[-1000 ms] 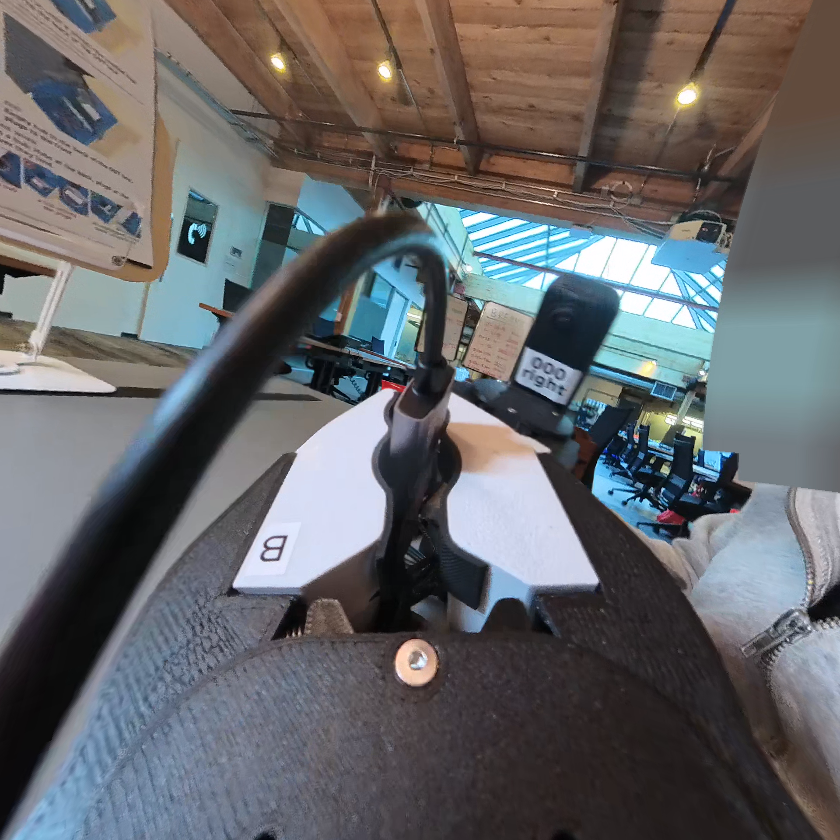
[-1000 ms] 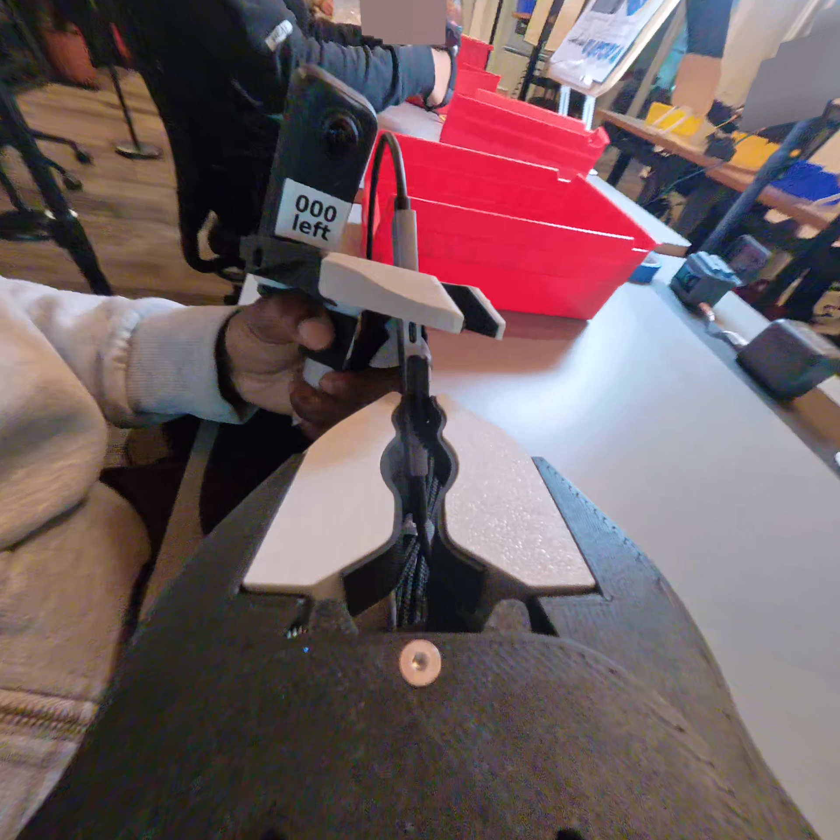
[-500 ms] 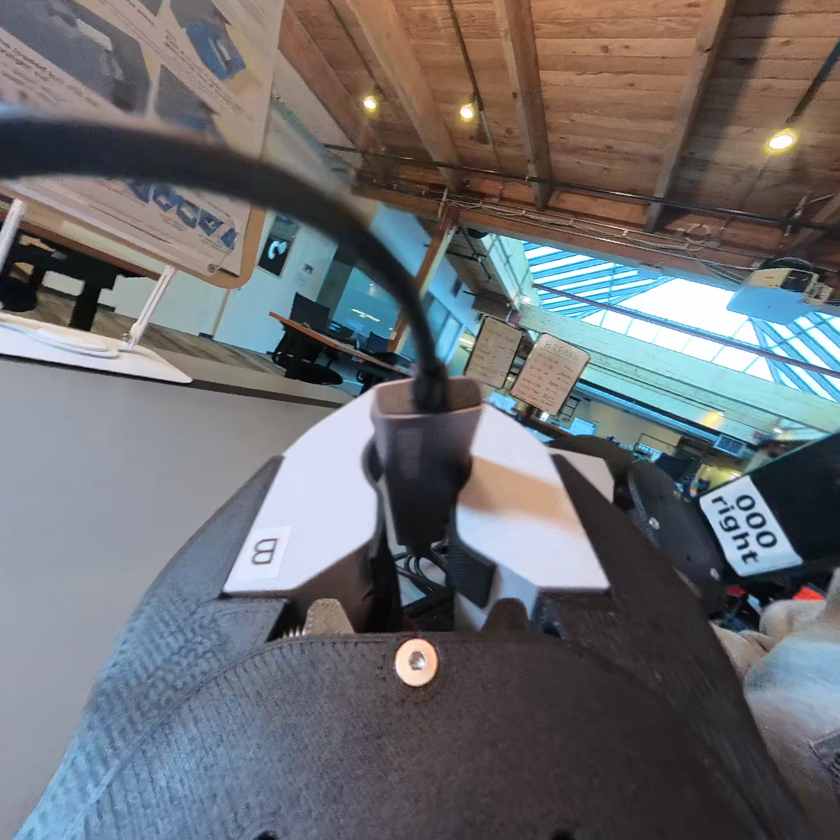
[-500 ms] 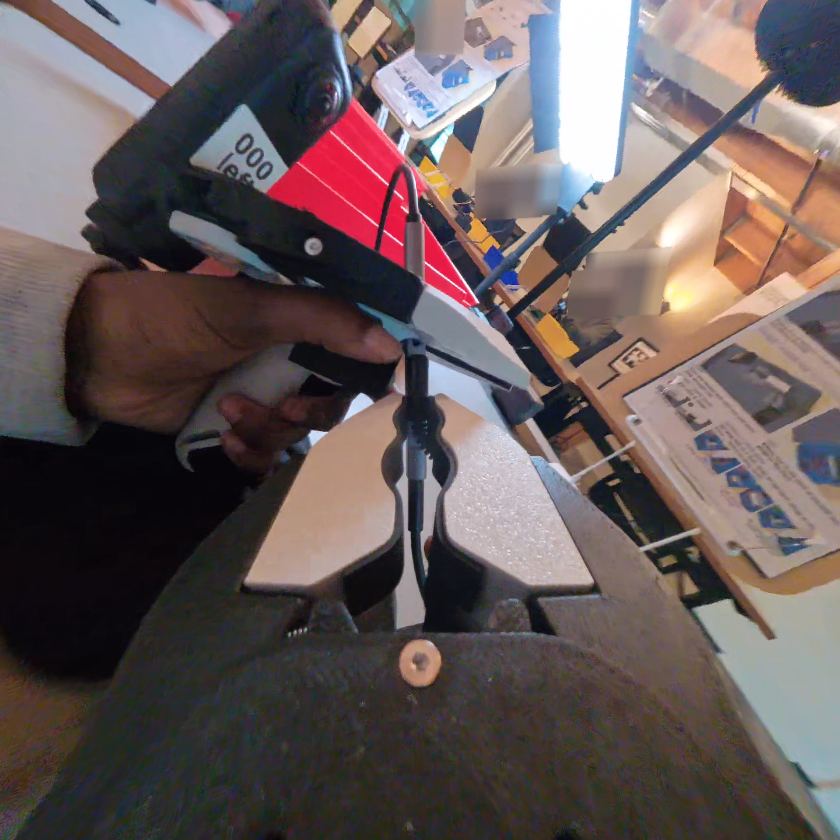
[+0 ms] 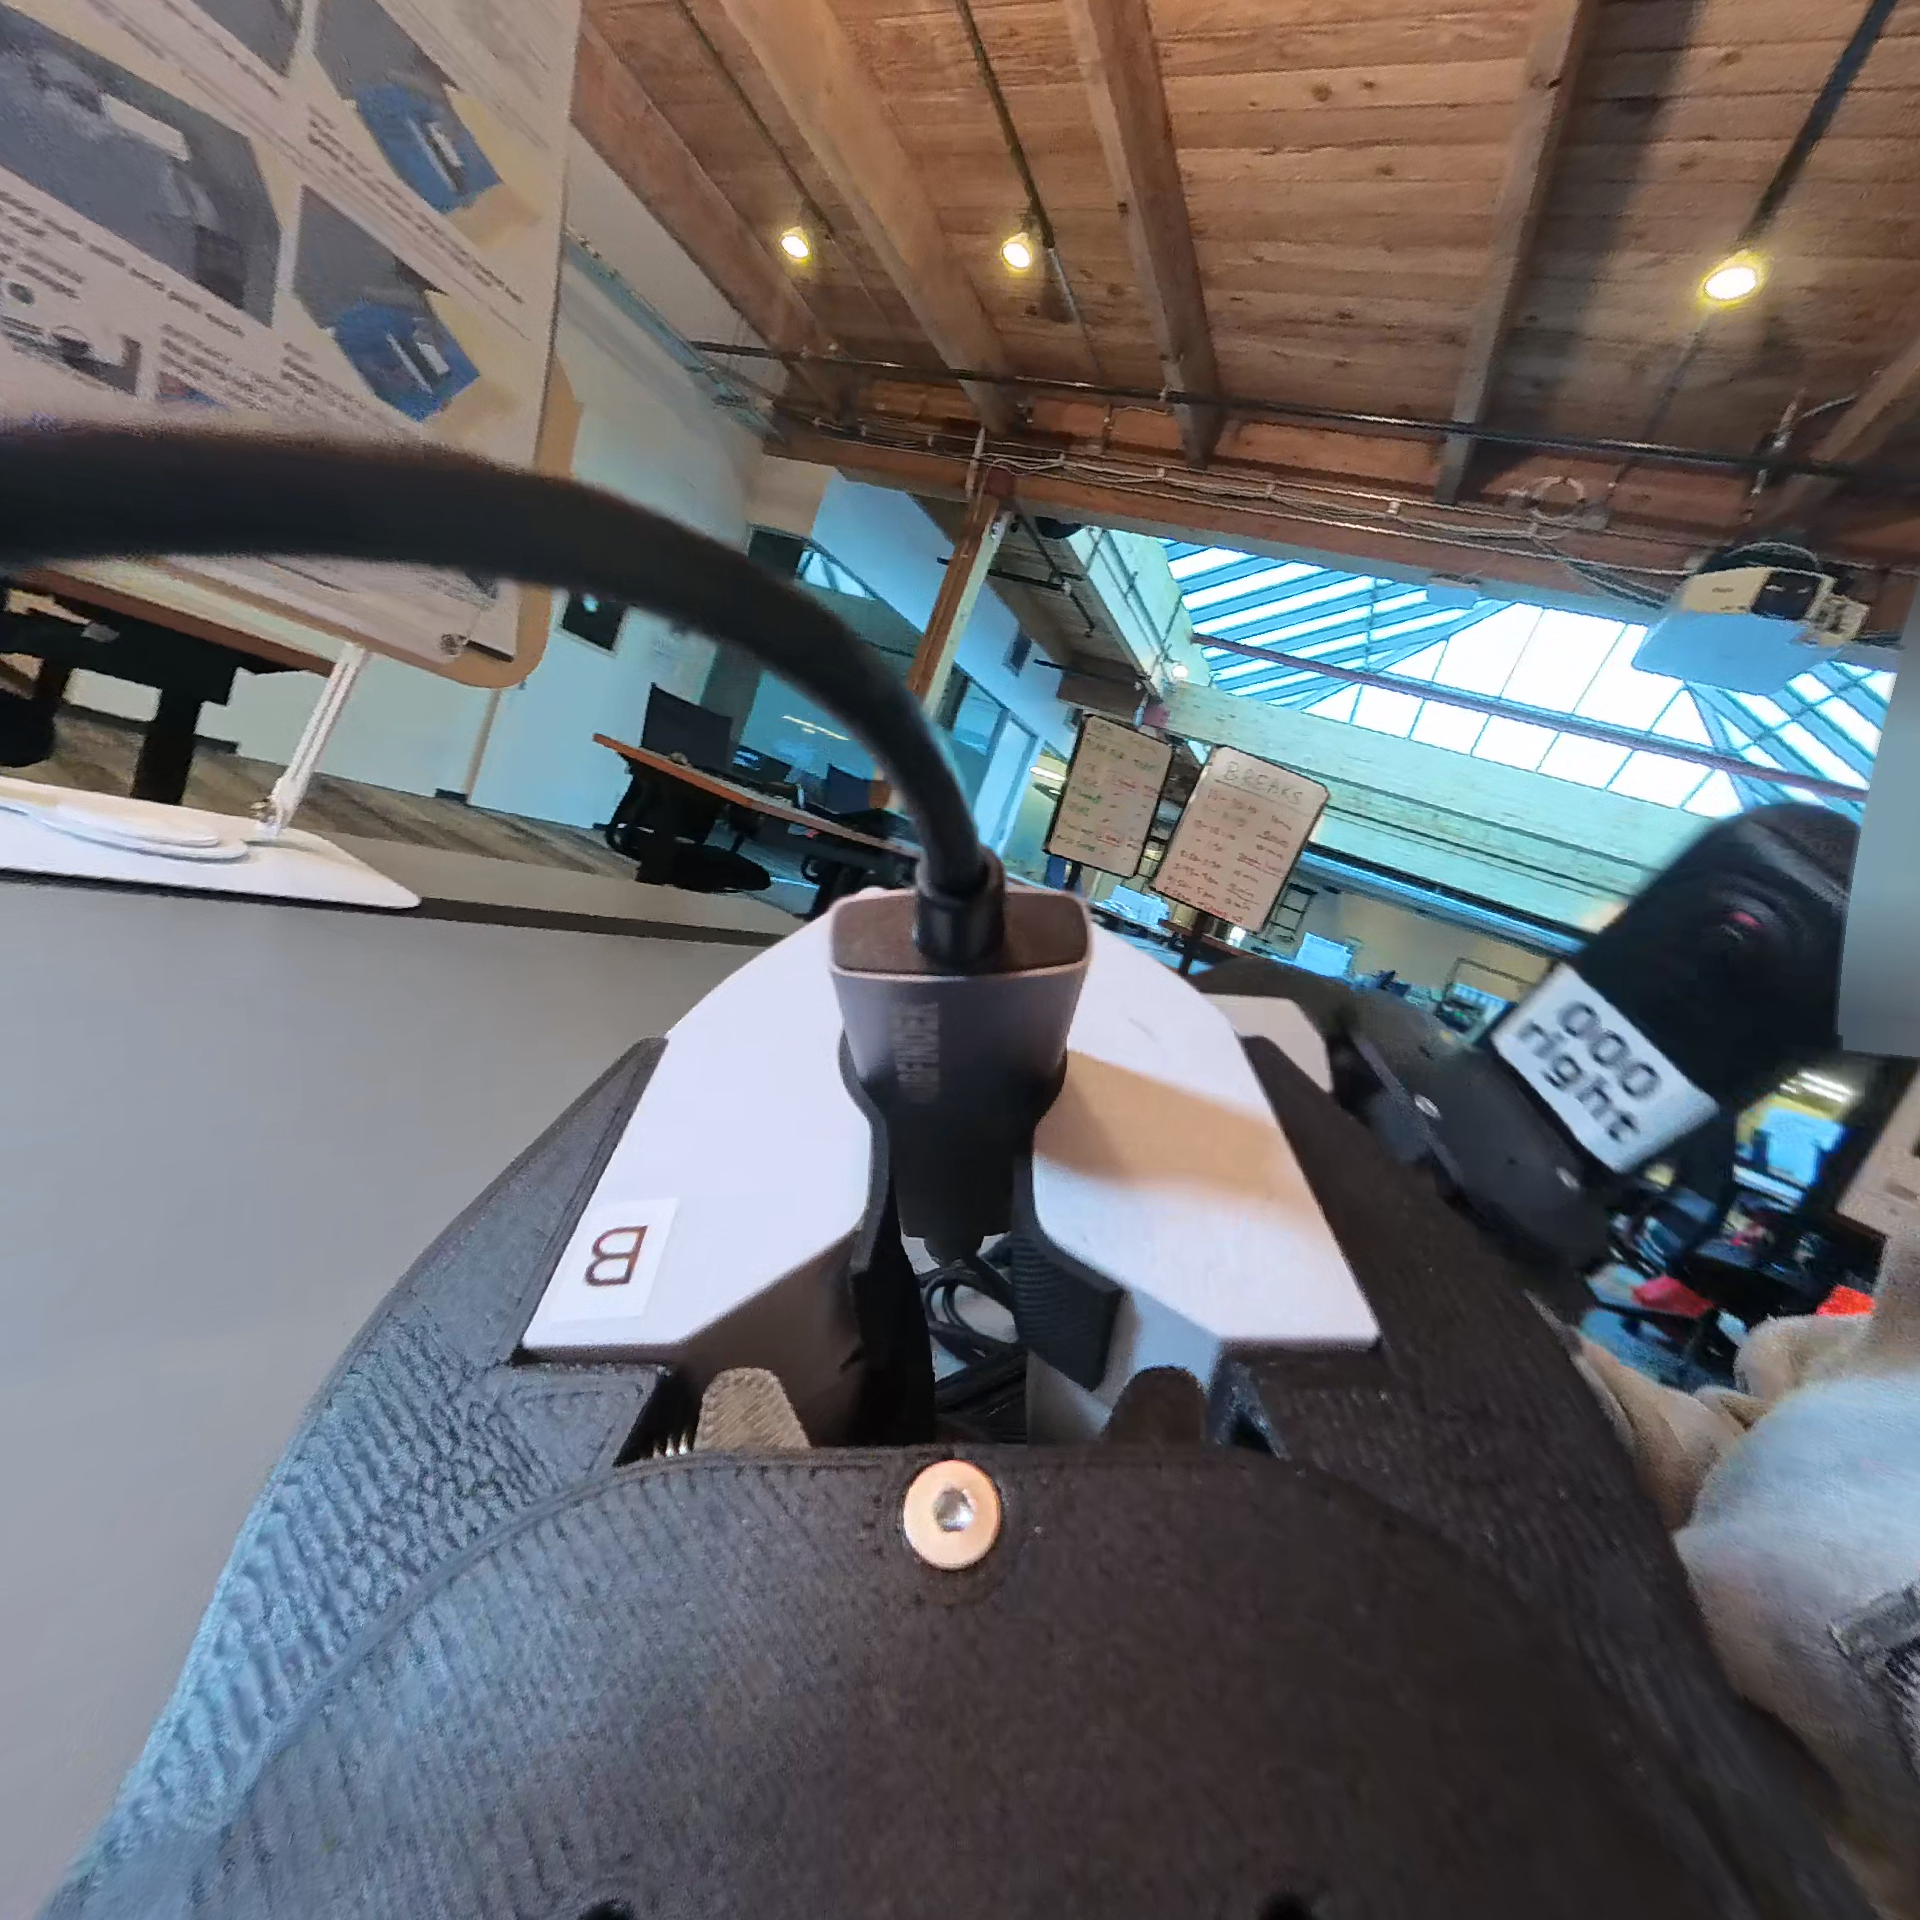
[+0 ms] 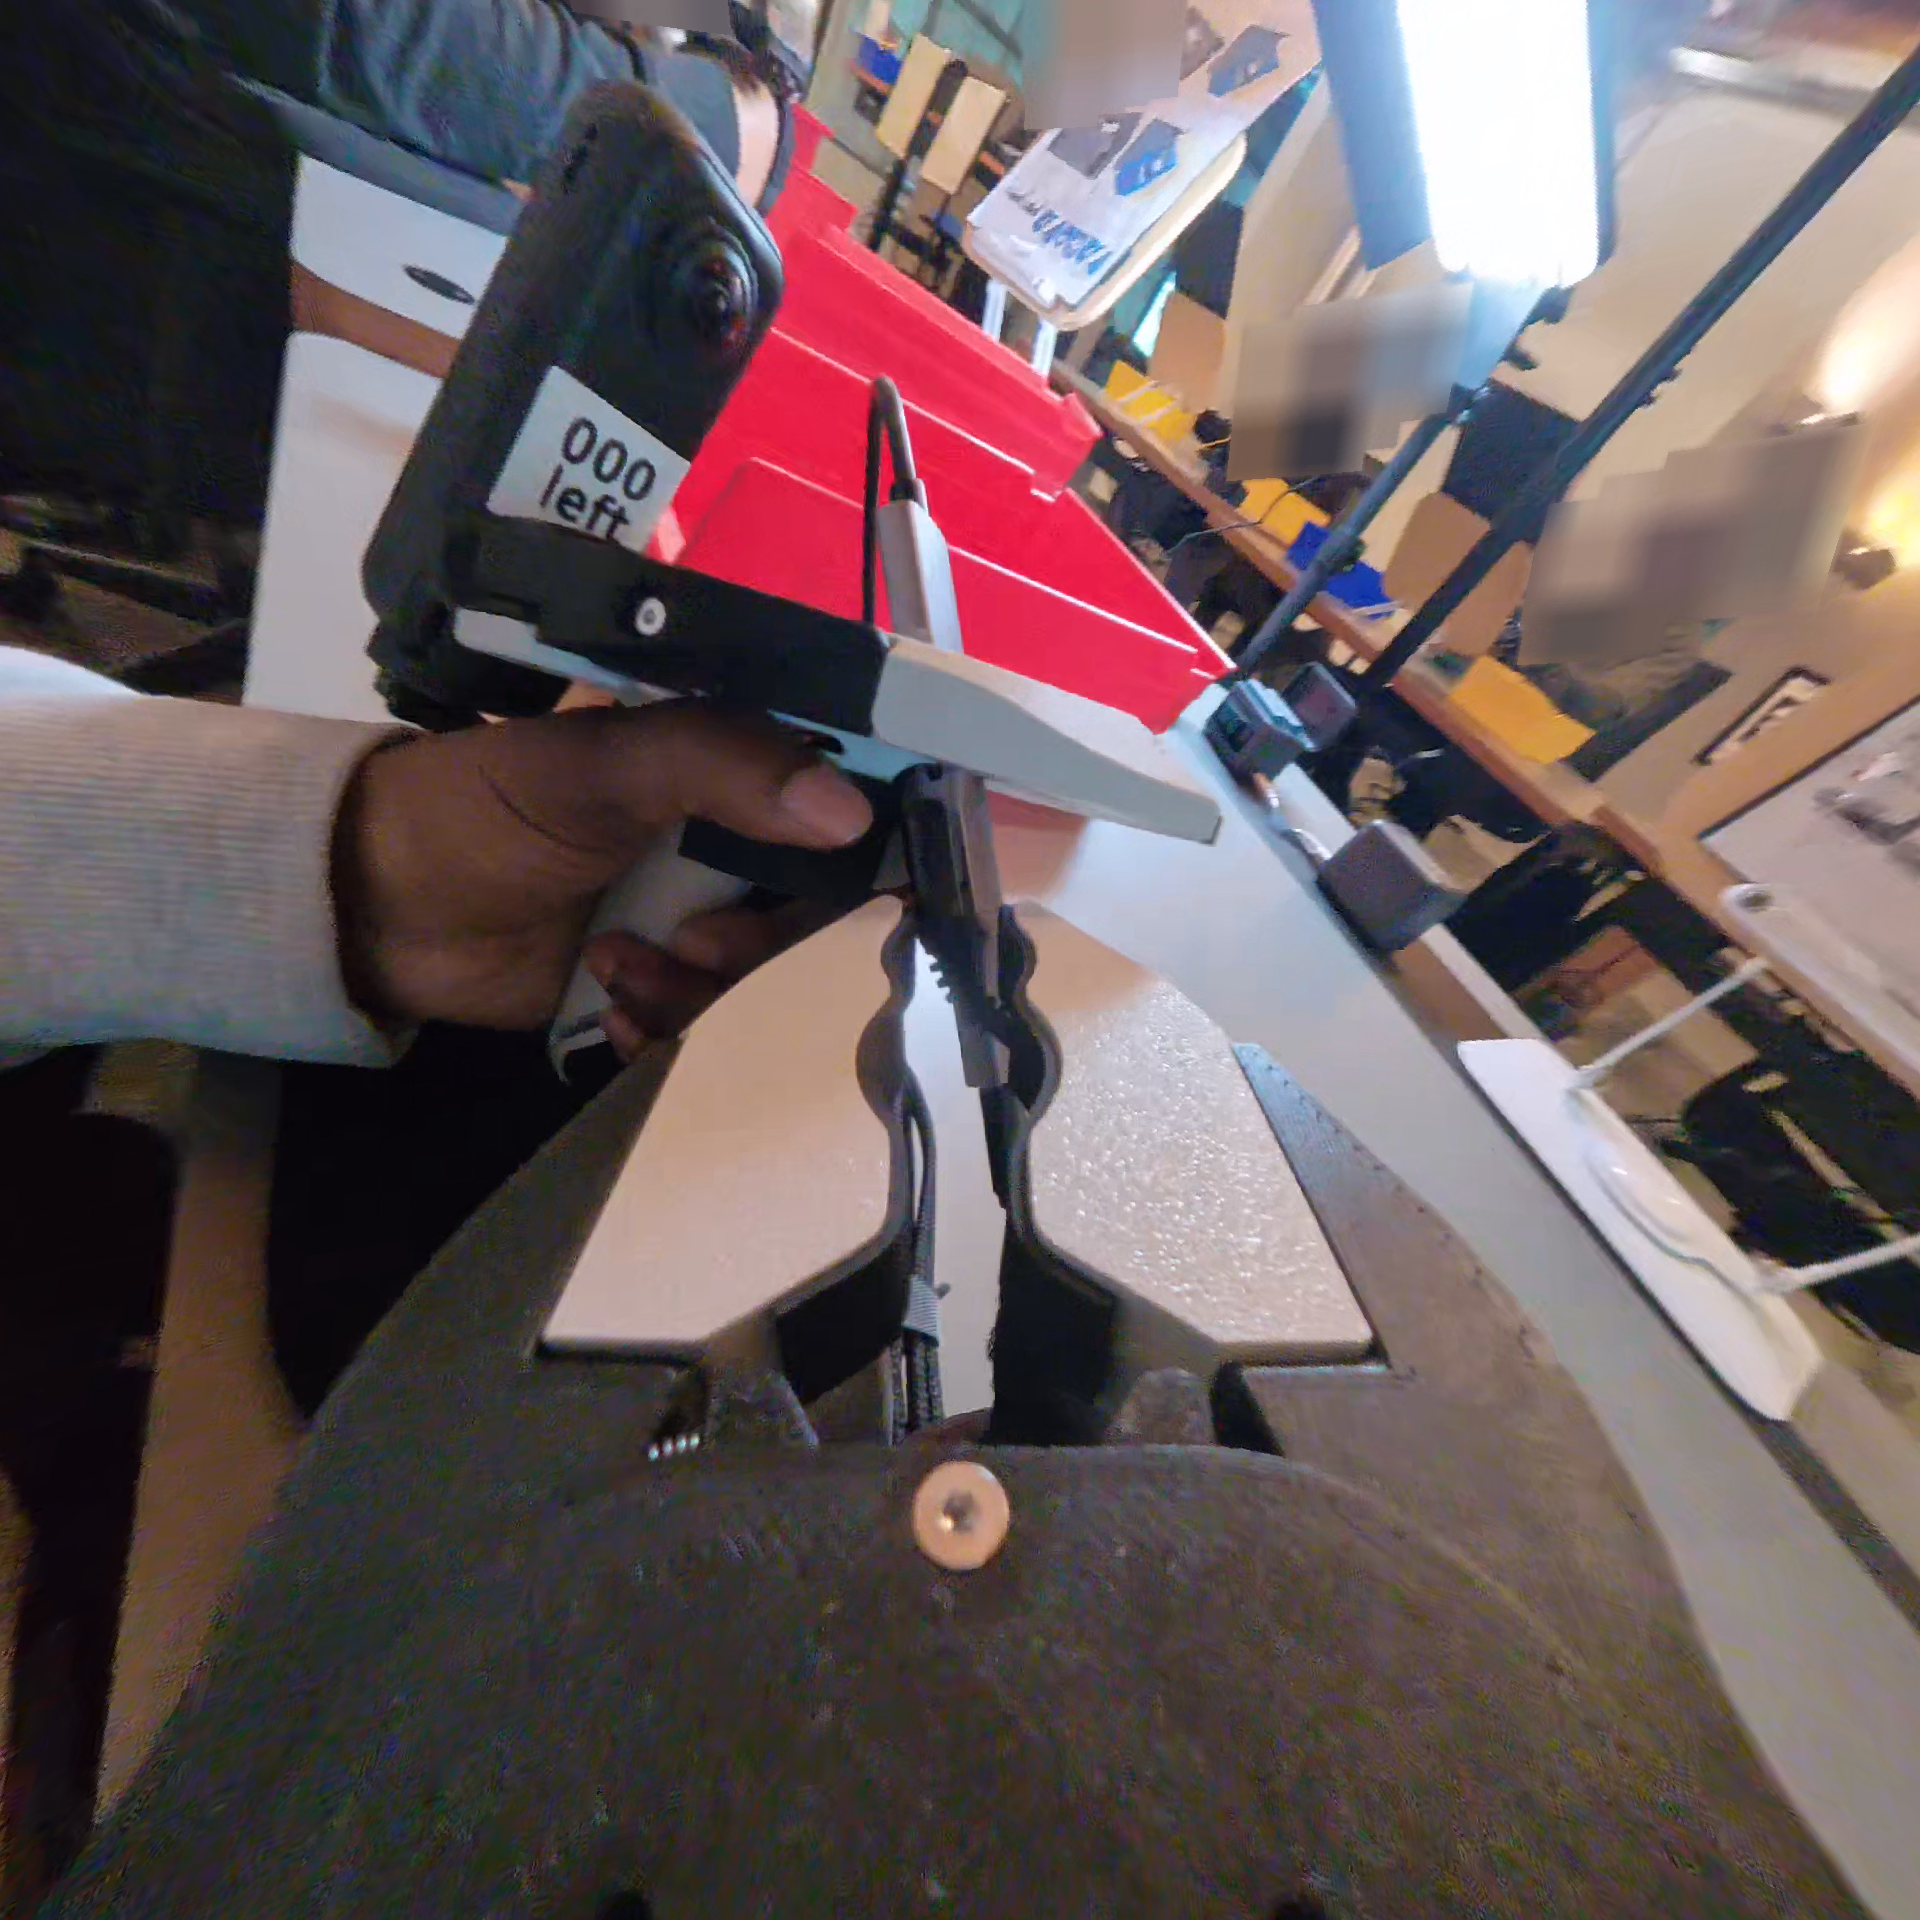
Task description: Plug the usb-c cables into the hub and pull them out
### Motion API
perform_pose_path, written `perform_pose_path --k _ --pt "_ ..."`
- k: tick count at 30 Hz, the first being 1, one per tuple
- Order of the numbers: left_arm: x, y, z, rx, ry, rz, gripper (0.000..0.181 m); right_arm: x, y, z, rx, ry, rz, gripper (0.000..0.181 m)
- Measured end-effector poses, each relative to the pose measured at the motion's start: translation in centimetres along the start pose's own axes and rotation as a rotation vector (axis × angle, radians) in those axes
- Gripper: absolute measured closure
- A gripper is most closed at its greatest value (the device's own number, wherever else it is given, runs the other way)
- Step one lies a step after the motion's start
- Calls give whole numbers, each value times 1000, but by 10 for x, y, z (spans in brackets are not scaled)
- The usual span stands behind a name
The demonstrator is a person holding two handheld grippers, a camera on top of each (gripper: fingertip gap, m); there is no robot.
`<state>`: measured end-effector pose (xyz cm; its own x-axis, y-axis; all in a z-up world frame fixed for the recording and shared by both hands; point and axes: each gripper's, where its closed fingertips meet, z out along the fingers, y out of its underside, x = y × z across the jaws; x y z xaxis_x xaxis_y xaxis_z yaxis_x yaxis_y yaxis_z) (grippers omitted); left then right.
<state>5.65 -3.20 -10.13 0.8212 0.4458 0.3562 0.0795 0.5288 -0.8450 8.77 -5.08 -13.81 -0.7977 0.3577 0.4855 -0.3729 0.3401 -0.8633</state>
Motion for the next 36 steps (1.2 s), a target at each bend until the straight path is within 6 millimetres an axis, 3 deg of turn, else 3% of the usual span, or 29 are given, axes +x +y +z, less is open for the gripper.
perform_pose_path --k 8,18,30,33,36 --pt "7 3 1 -19 73 -31 163 -5 -1 -3 -9 -142 85 171" --pt "-4 6 3 -46 -24 0 162 0 -3 -2 66 0 99 176" --pt "-18 17 8 -117 -128 5 159 6 1 -5 25 176 -173 175" --pt "-21 19 8 -128 -153 3 158 8 2 -5 -19 252 -354 174" --pt "-23 20 8 -132 -169 4 158 10 4 -5 -37 284 -397 174"
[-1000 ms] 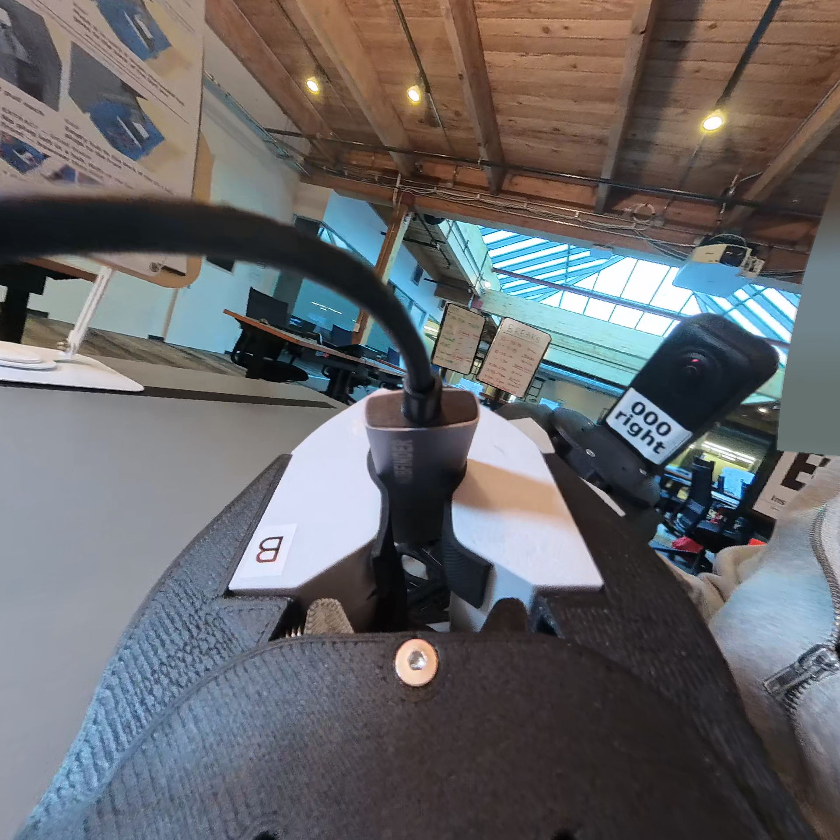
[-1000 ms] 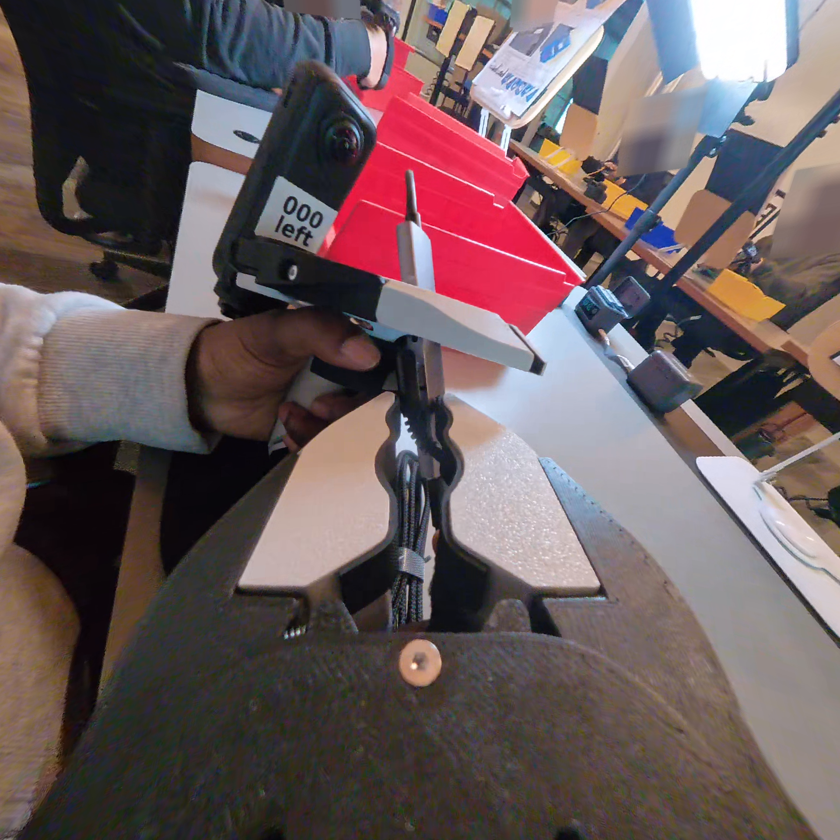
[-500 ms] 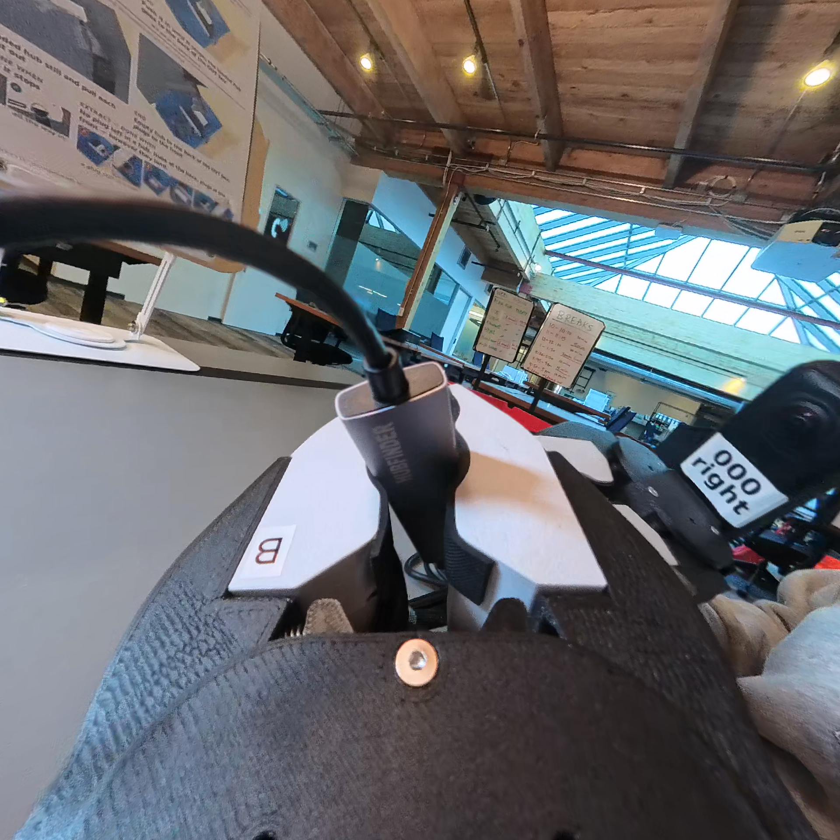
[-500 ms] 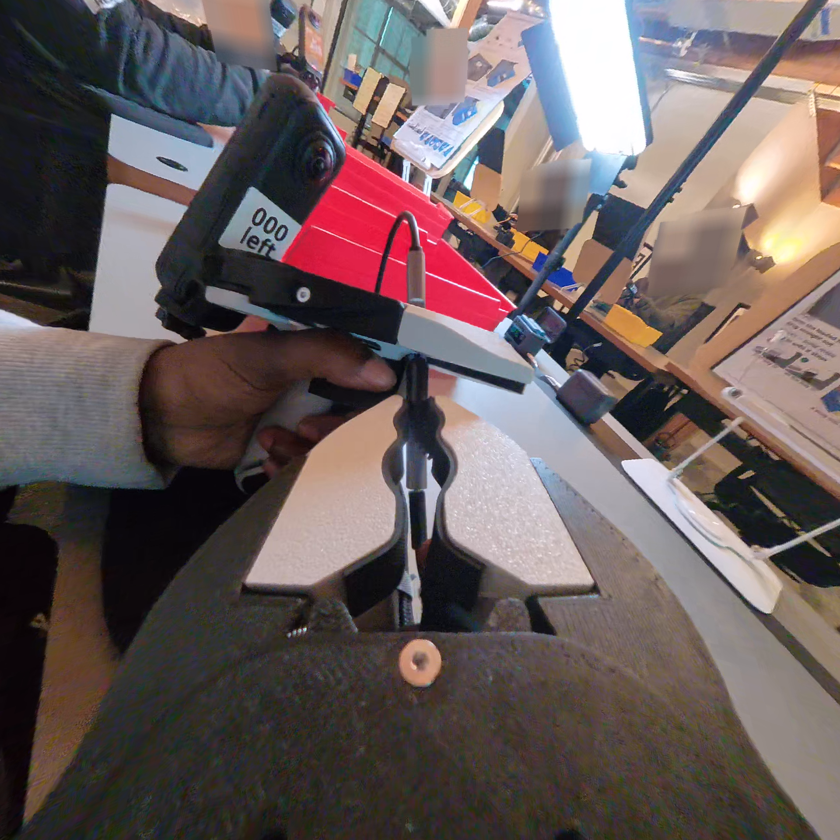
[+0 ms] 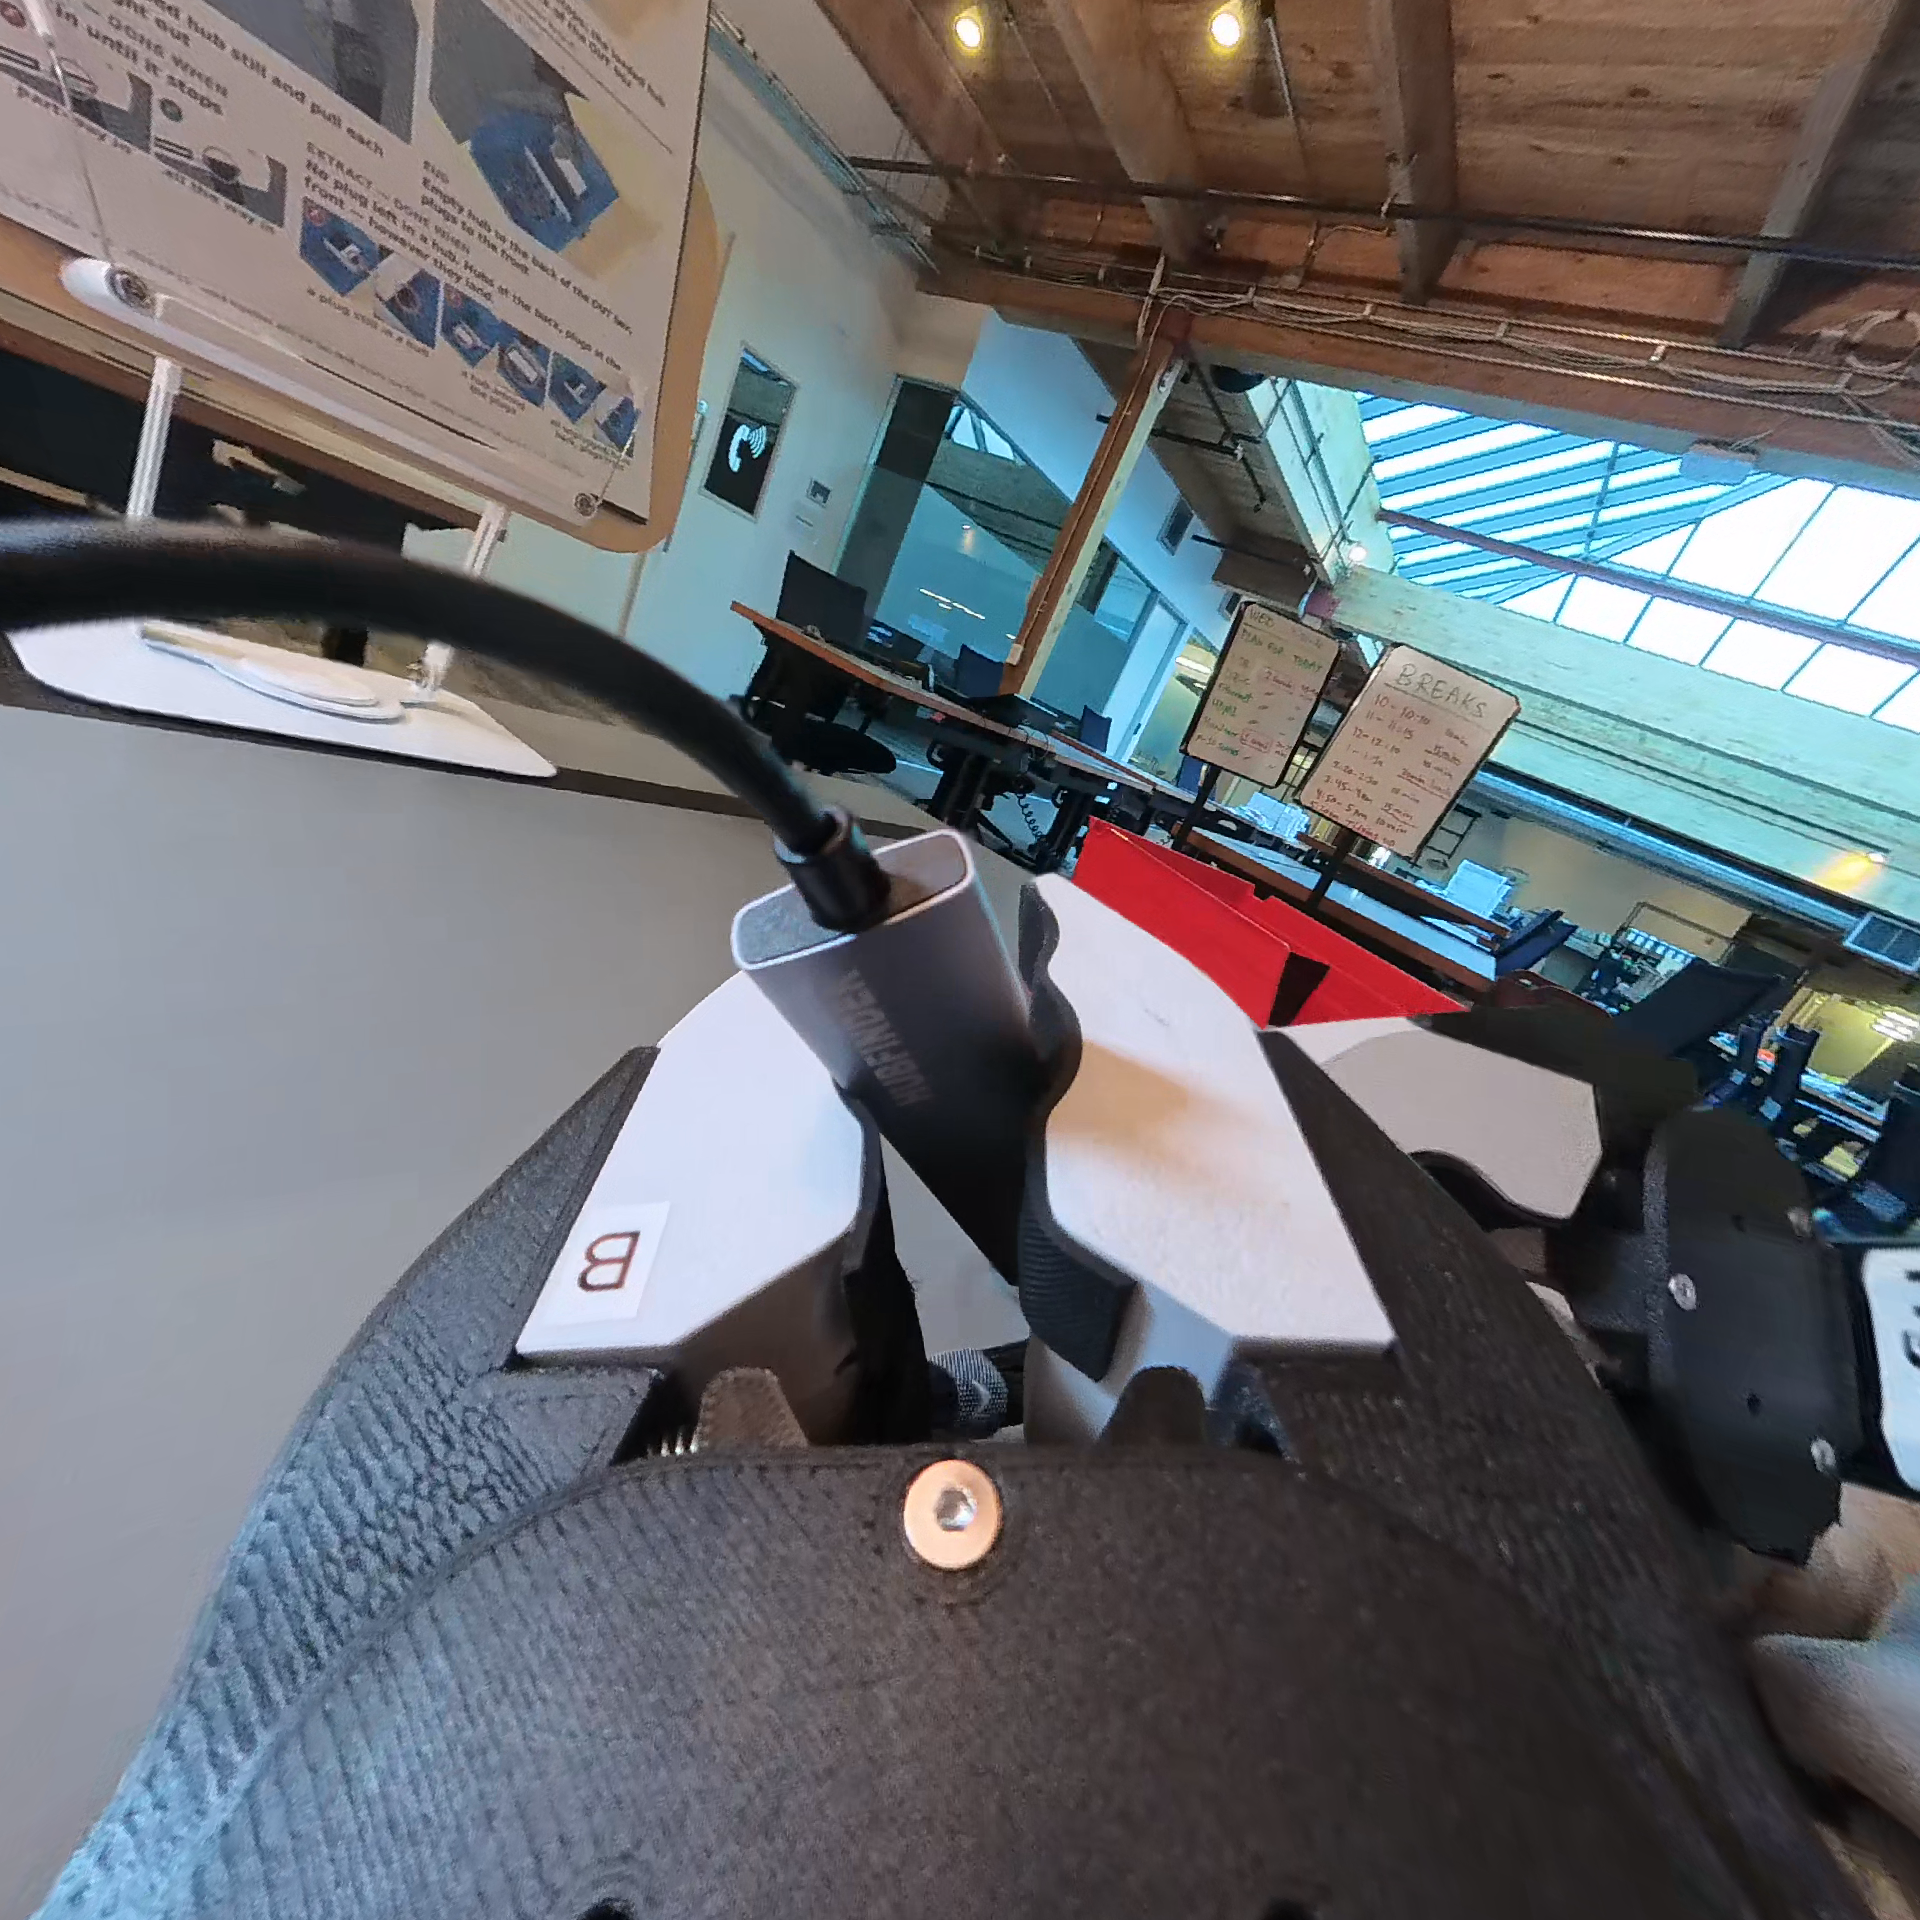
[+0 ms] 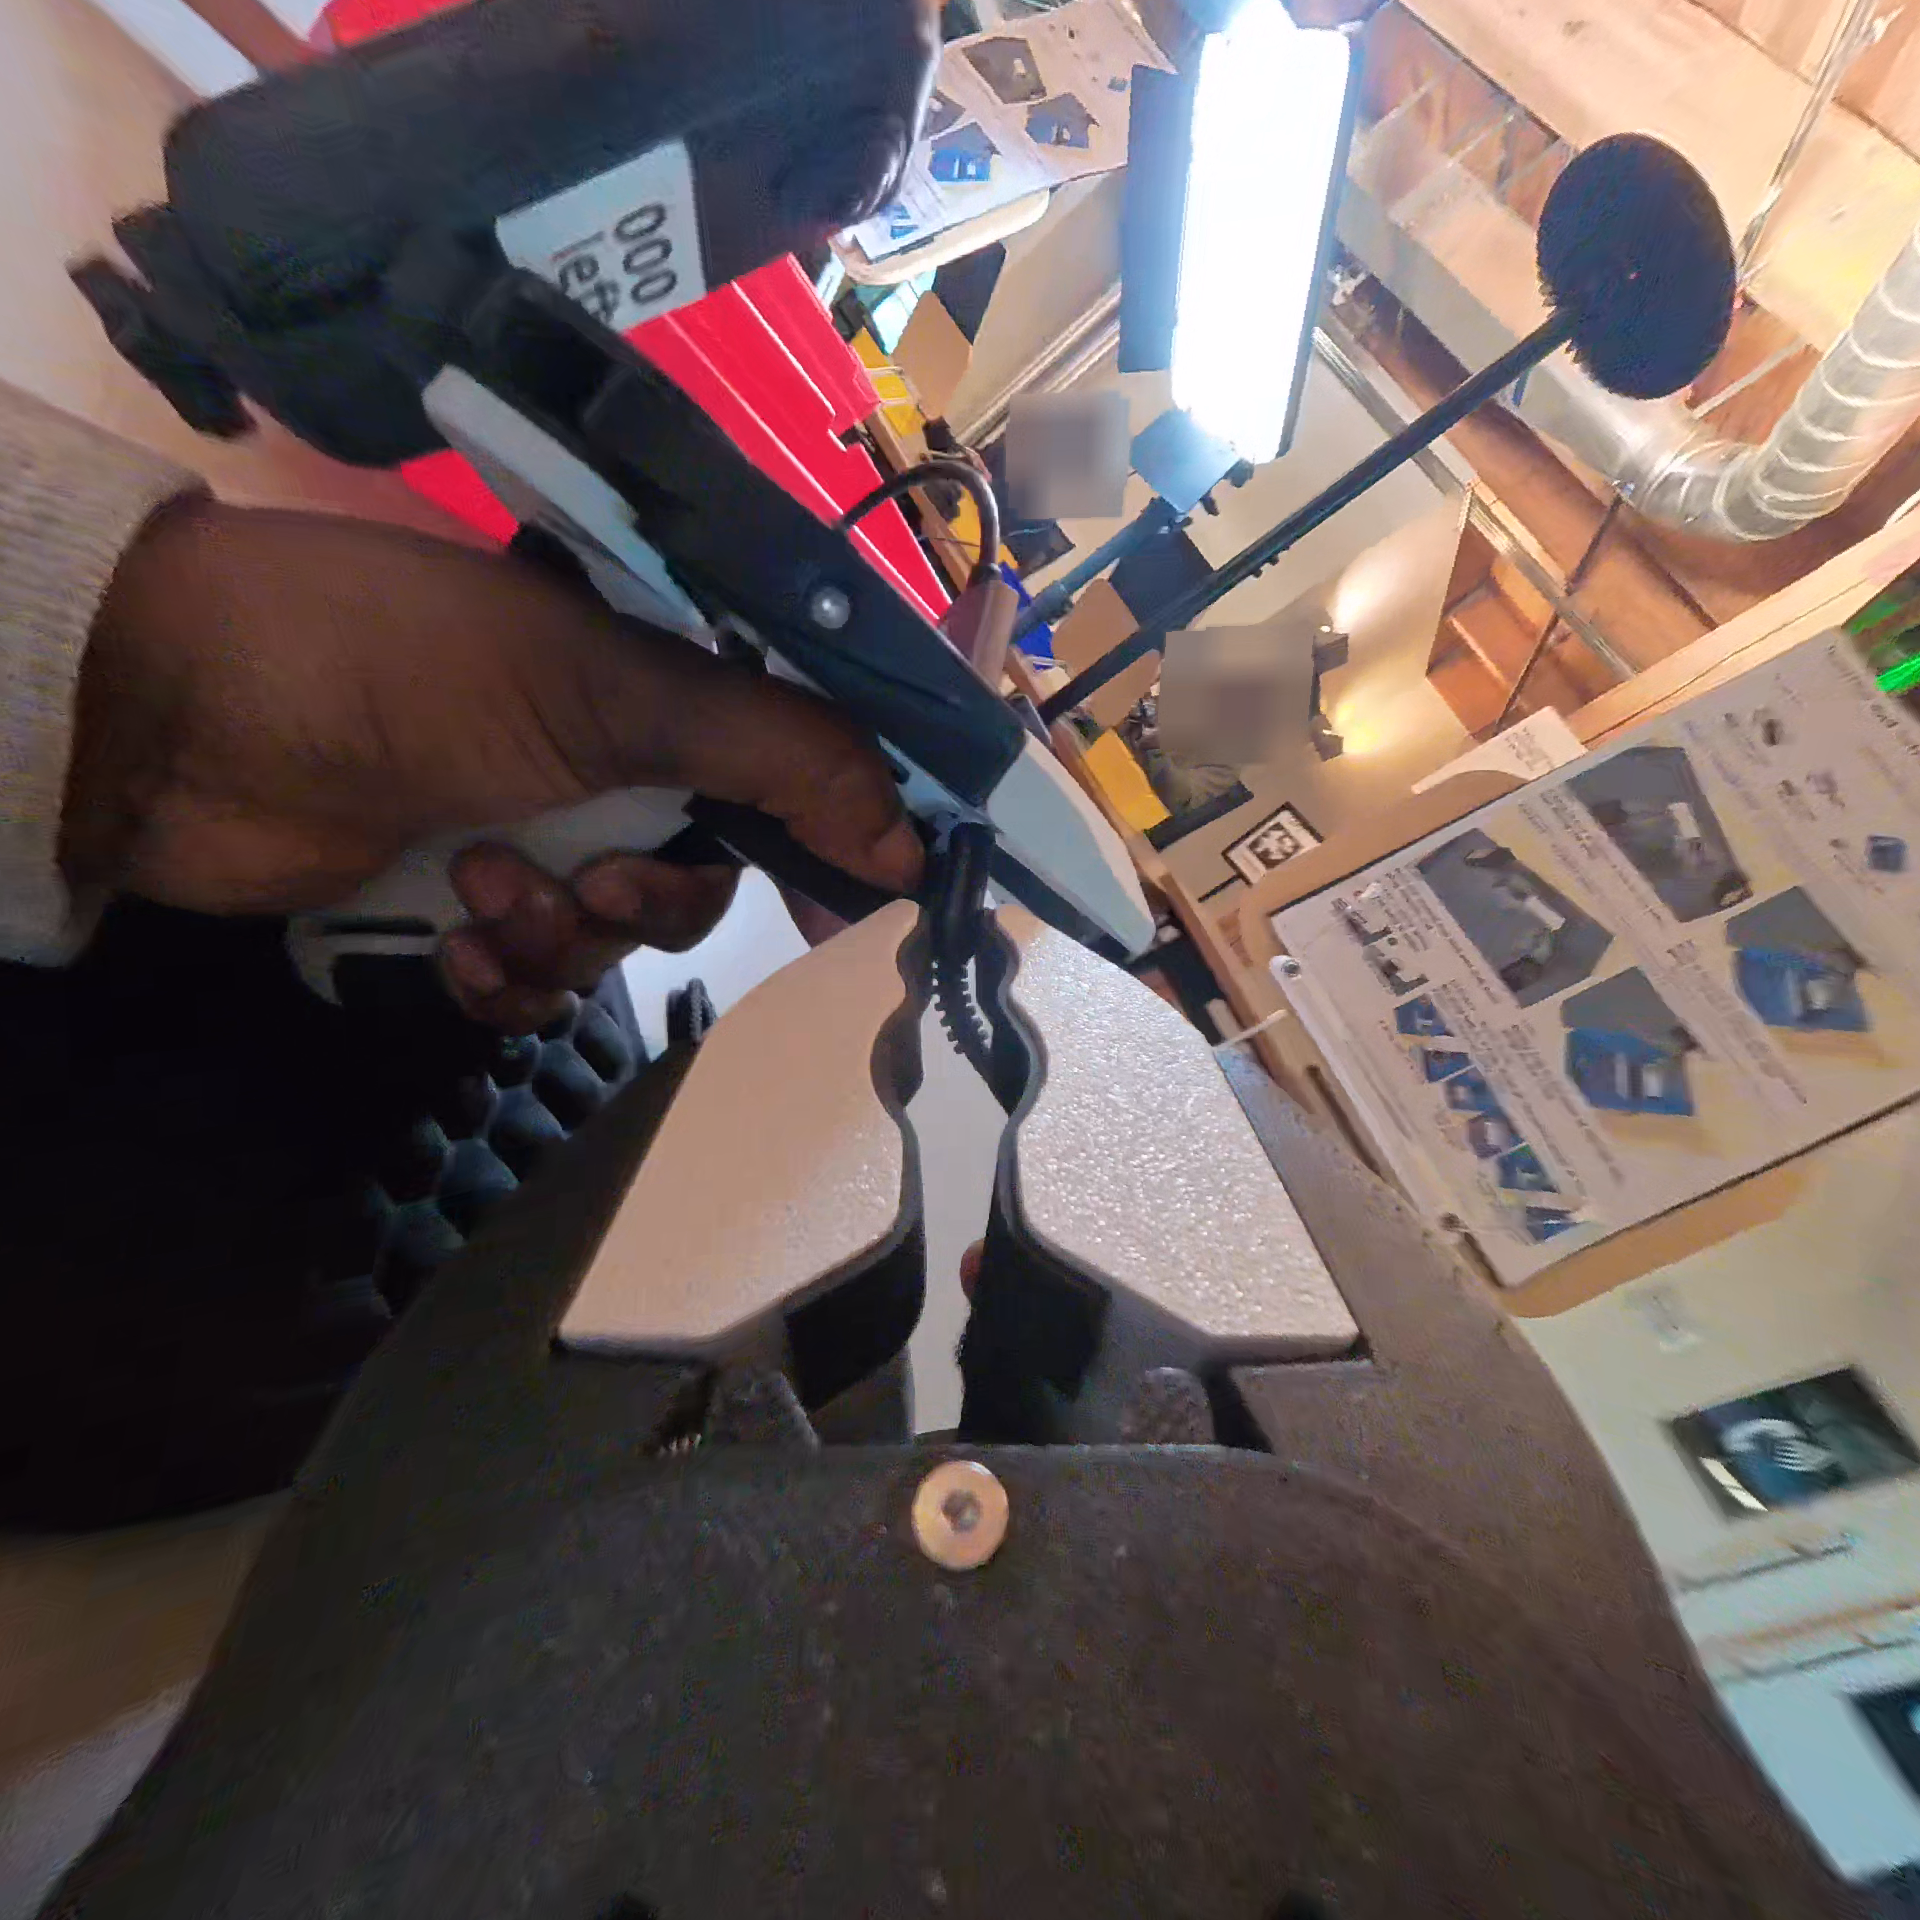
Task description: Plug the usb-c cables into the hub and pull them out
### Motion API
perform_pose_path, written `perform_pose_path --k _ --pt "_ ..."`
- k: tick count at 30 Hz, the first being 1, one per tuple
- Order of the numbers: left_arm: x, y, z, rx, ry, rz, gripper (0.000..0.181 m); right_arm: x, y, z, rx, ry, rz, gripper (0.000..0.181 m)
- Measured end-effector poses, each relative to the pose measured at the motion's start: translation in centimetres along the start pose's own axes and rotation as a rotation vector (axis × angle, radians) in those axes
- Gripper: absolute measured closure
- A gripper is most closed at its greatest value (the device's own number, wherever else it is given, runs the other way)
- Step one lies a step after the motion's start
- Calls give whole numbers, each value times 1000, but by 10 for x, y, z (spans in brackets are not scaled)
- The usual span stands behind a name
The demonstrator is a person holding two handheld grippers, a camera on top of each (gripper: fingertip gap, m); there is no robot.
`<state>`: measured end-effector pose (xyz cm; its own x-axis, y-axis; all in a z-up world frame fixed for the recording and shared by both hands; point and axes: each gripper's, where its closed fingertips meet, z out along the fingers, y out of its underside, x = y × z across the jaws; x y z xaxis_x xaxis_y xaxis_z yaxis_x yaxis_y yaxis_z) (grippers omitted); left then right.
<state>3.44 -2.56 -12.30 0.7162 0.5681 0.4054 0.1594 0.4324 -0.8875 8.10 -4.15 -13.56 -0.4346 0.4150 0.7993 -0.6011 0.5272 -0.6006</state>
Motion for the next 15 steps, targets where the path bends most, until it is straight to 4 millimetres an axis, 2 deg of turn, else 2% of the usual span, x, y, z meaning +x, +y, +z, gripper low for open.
perform_pose_path --k 5,6,10,11,15 --pt "-2 1 1 -5 -18 10 158 1 2 0 -31 47 -155 174" --pt "-1 0 0 1 -10 10 158 1 1 0 -20 33 -91 174" --pt "4 -2 0 16 31 4 159 2 -1 -1 68 -116 521 175" --pt "5 -2 0 15 47 -1 159 2 -2 -2 79 -130 584 175" --pt "9 -1 0 9 59 16 158 0 -4 -6 88 -118 470 176"
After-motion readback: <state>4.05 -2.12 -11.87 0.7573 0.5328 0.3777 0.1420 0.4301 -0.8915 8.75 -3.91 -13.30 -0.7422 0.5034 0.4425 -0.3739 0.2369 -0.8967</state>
